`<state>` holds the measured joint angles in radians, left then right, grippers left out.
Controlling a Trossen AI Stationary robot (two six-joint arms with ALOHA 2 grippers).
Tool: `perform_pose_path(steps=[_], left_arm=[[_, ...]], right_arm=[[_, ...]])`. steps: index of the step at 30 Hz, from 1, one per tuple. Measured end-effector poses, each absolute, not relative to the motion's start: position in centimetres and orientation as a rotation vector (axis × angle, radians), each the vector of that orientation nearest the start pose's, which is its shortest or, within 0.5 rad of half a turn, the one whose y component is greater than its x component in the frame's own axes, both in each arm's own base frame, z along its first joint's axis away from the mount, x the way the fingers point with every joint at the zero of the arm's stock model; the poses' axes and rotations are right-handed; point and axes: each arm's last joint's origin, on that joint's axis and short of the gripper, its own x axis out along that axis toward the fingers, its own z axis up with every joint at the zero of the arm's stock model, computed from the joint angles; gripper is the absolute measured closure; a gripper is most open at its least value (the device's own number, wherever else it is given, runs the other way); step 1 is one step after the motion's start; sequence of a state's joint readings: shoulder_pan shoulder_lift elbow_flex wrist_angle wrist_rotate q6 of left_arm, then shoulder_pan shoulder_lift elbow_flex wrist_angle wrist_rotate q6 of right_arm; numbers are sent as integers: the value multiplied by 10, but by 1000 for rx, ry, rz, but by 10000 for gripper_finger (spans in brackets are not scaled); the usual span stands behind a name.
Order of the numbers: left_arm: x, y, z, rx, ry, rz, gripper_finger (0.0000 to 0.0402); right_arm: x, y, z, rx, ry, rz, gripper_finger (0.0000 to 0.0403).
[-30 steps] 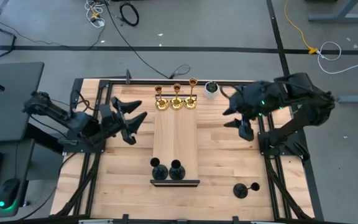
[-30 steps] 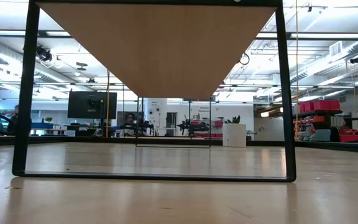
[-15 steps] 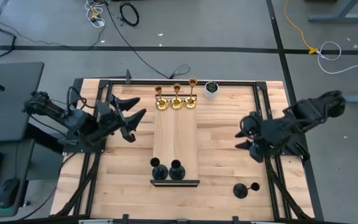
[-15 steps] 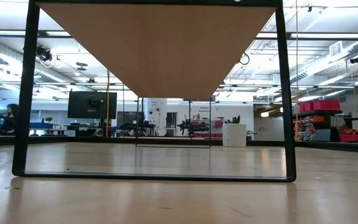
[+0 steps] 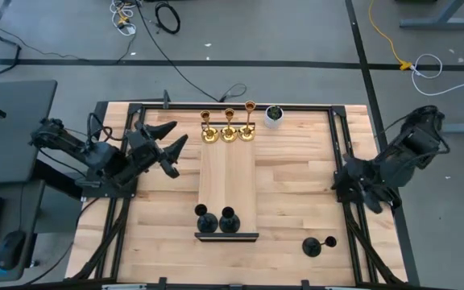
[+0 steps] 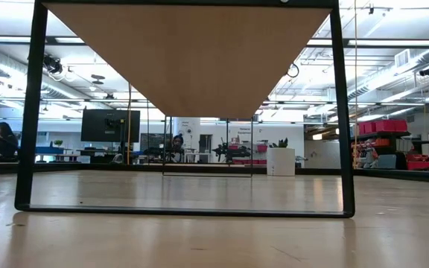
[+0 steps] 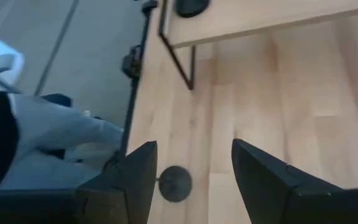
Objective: Pick & Place candle stick holders
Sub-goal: Put the black candle holder on the shelf aligned with the other black candle holder
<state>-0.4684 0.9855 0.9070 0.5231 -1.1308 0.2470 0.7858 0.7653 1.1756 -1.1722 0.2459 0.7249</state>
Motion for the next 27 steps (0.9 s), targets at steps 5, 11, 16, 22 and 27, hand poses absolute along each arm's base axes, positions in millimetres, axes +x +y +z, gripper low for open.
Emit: perform_pose_path(steps=[5, 11, 16, 22, 27], left_arm=[[185, -64, 398, -100, -218, 734, 149], [184, -63, 398, -112, -212, 771, 149], [184, -62, 398, -118, -203, 801, 149], [184, -62, 397, -121, -198, 817, 149], [184, -62, 397, -122, -198, 817, 149]], right_arm=[[63, 63, 351, 347, 844, 350, 195], [63, 72, 319, 415, 898, 468, 195], [69, 85, 290, 450, 988, 592, 195], [73, 95, 261, 516, 1065, 675, 195], [76, 101, 246, 581, 1083, 715, 195]])
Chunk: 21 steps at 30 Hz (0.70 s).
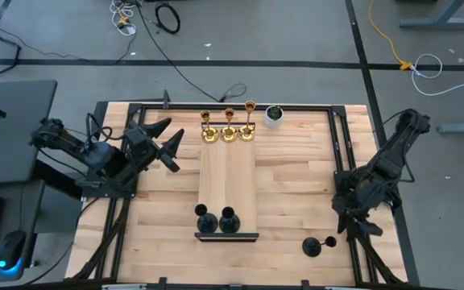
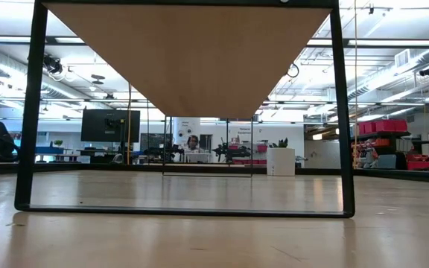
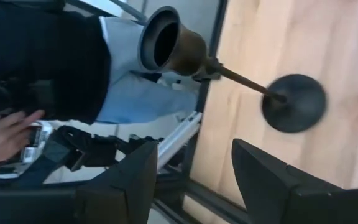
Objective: Pick & Place candle stick holders
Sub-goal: Put the black candle holder on the shelf aligned with the other black candle holder
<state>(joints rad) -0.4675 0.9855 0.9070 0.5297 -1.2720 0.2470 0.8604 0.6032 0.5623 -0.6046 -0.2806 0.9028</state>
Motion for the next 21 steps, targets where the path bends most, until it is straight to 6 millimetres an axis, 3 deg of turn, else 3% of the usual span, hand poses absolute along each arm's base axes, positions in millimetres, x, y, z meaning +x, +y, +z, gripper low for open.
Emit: perform_pose_path(steps=[7, 21], left_arm=[[184, -62, 397, -122, -198, 817, 149], [183, -62, 397, -124, -195, 827, 149]], right_arm=[[82, 108, 232, 621, 998, 784, 195], [85, 107, 194, 486, 892, 732, 195]])
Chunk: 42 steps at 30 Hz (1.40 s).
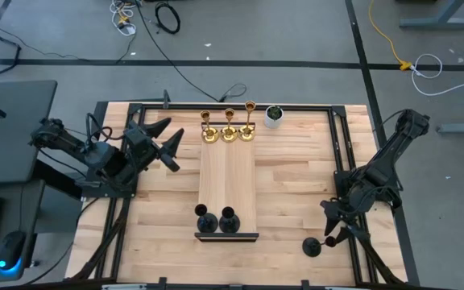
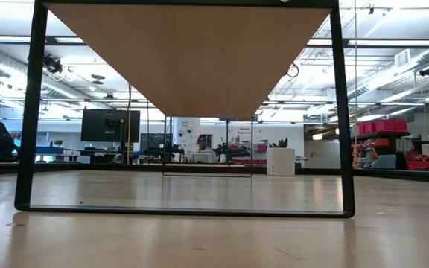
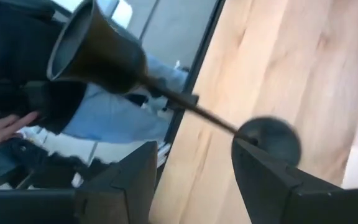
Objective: Pick & Place candle stick holders
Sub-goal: Put the black candle holder on the shelf aligned with the other black candle holder
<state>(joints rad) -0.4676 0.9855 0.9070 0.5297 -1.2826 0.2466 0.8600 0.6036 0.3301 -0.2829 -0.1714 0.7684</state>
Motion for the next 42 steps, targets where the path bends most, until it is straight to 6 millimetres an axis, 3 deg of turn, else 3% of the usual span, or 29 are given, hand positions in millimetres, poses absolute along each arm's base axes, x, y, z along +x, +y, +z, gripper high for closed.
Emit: perform_pose_path(steps=[11, 22, 42], left_arm=[[183, -61, 397, -130, -188, 852, 149], [183, -61, 397, -135, -182, 874, 149], [182, -60, 396, -138, -177, 891, 149]], right_arm=[[90, 108, 175, 437, 724, 736, 195], [88, 121, 174, 466, 702, 809, 201], [98, 136, 170, 464, 618, 741, 226]])
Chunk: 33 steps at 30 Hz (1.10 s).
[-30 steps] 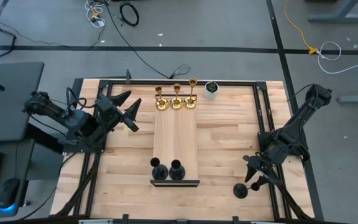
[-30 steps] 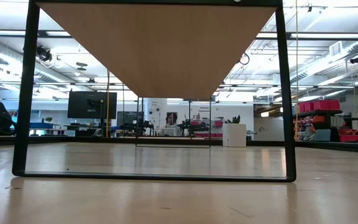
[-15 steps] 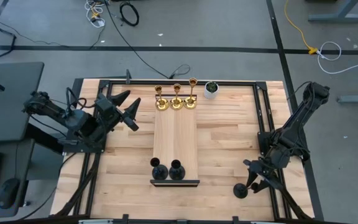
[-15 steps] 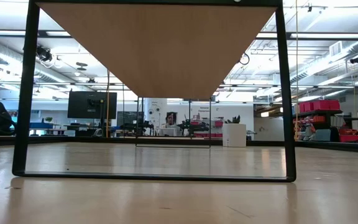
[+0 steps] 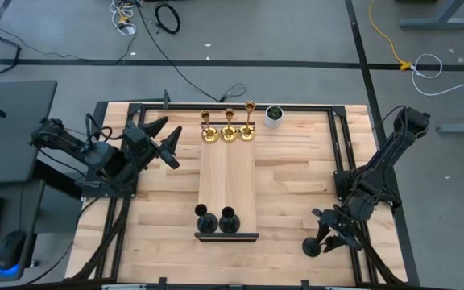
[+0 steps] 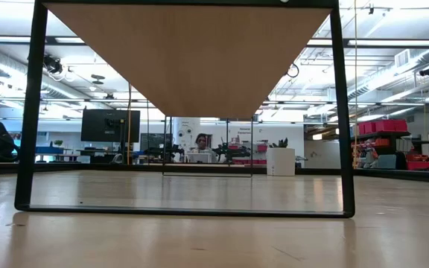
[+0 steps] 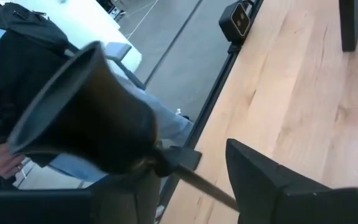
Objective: Pick & Place candle stick holders
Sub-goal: Put the black candle holder on the shelf aligned with the other black candle holder
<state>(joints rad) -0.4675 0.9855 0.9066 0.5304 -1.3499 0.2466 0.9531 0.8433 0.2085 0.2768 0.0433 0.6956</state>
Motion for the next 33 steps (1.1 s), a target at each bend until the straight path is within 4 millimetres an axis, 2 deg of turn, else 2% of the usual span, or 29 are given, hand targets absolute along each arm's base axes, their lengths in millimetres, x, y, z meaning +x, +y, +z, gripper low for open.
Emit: perform_pose_path(steps=[5, 16, 28, 33], left_arm=[[182, -60, 396, -138, -176, 891, 149], [182, -60, 396, -138, -176, 890, 149], [182, -60, 396, -137, -176, 891, 149], [182, -60, 396, -137, -176, 891, 149]], right_arm=[[101, 139, 167, 462, 621, 735, 257], [102, 139, 165, 459, 614, 706, 390], [106, 132, 175, 525, 545, 648, 397], [111, 127, 193, 542, 505, 619, 399]])
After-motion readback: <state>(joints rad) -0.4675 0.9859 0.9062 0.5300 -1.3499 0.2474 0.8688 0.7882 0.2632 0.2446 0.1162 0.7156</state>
